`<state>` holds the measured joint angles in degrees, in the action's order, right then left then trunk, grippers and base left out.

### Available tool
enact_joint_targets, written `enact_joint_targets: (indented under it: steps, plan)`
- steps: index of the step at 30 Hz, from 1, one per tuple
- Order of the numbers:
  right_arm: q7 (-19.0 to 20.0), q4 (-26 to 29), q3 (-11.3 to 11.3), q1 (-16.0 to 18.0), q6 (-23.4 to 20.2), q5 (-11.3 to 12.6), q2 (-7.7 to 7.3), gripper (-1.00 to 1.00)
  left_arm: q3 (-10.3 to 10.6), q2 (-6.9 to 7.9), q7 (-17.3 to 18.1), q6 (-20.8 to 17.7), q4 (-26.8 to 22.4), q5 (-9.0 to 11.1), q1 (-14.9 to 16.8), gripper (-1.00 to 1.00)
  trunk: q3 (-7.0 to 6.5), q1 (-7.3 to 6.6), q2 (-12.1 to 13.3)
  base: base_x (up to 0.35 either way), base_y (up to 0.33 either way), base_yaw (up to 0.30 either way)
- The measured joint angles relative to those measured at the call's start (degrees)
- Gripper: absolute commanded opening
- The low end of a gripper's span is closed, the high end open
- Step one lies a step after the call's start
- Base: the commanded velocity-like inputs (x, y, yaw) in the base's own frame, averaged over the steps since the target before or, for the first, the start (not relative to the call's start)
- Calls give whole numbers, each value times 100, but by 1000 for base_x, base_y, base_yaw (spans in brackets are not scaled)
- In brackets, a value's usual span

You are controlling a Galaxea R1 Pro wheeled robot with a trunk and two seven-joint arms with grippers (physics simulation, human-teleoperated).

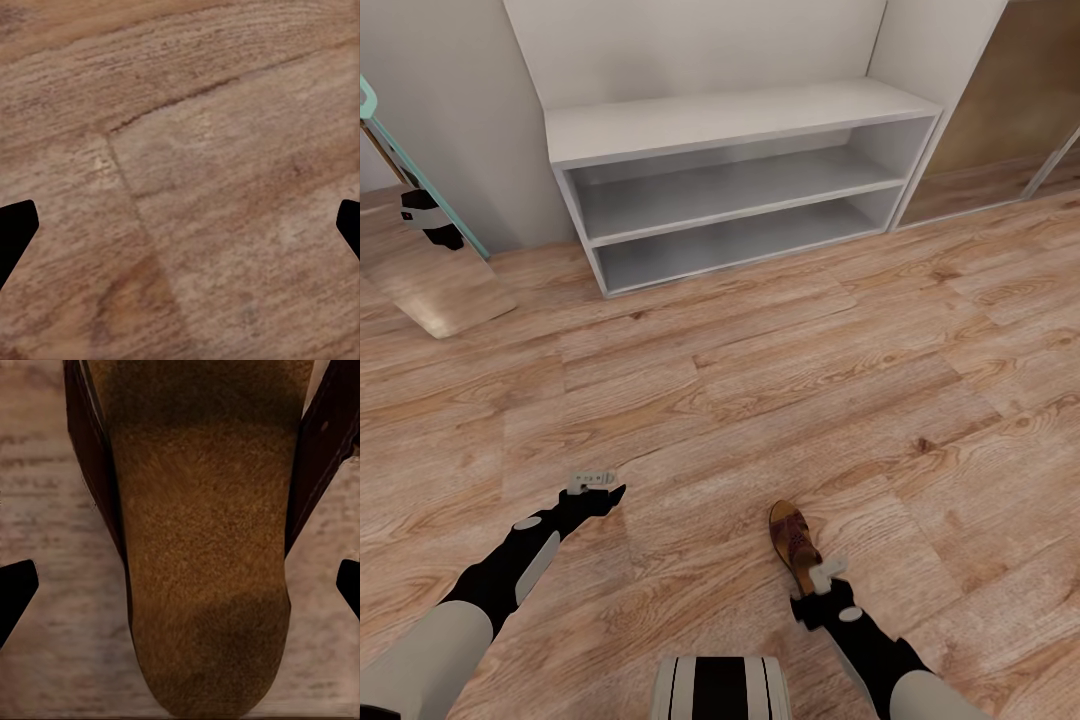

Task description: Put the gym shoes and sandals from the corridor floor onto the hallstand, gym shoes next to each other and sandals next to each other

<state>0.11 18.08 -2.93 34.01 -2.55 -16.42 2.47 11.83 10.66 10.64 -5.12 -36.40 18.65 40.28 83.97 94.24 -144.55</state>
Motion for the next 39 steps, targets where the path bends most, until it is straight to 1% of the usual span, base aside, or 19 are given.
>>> enact_joint_targets:
  steps: [4, 10, 15, 32, 39]
  plan:
    - [-2, -84, 3, 0, 0, -11, 0, 100, 0, 0, 0, 0, 0, 0, 0, 100, 0, 0, 0, 0, 0, 0]
    - [0, -107, 3, 0, 0, -14, 0, 100, 0, 0, 0, 0, 0, 0, -1, 100, 136, 16, -8, 0, 0, 0]
    - [-2, -105, 4, 0, 0, -14, 0, 100, 0, 0, 0, 0, 0, 0, -2, 100, 163, 16, -8, 0, 0, 0]
    - [-3, -104, 12, 0, 0, -8, 0, 100, 0, 0, 0, 0, 0, 0, 0, 100, 177, 15, -8, 0, 0, 0]
    - [-2, -103, 12, 0, 0, -7, 0, 100, 0, 0, 0, 0, 1, 0, 0, 100, 182, 15, -8, 0, 0, -131]
